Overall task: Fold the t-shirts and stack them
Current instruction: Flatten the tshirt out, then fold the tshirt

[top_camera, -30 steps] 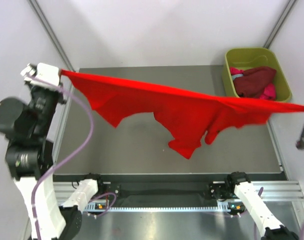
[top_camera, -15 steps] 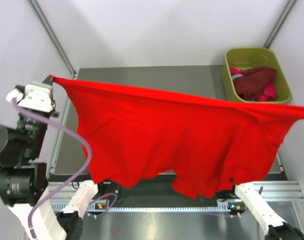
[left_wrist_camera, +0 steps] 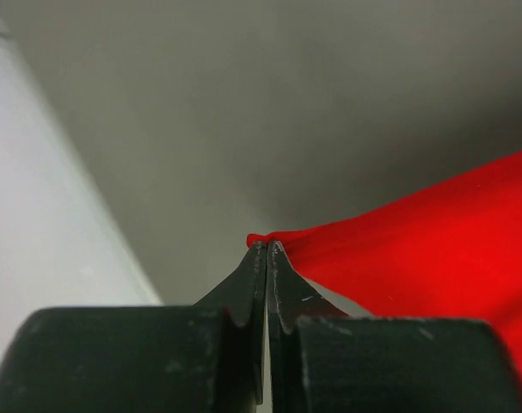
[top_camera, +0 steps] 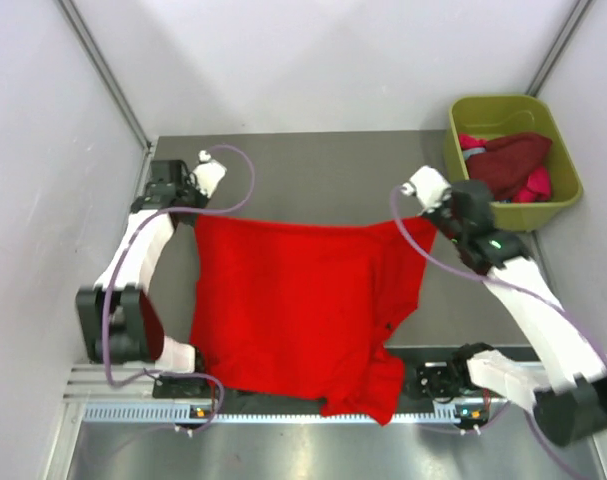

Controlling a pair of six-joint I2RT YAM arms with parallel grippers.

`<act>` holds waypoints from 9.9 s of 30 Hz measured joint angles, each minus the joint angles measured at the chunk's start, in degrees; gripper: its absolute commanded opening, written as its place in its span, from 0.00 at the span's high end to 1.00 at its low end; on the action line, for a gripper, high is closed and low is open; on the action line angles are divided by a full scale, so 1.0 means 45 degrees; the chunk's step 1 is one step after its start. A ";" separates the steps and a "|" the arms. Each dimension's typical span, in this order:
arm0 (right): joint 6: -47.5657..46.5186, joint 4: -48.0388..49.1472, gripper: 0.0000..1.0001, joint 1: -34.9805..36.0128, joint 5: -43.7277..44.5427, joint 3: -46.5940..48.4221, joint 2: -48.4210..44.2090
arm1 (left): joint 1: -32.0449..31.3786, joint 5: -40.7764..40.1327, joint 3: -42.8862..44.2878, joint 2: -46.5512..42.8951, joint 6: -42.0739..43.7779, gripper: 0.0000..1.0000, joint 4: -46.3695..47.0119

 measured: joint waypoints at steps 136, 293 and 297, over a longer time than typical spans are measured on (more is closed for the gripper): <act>0.3551 -0.1938 1.00 -0.0044 -0.3521 0.6305 1.1050 | 0.0291 -0.2739 0.3395 0.6640 -0.3429 0.22 0.0238; 0.3580 -0.4002 0.67 -0.1224 -0.6348 1.1662 1.6781 | -0.1273 0.1481 0.6970 0.9899 -0.7237 0.34 -0.1069; 0.3585 -0.3959 0.67 -0.1248 -0.6159 1.2002 1.7053 | -0.1243 0.1316 0.7961 1.0467 -0.7247 0.34 -0.1549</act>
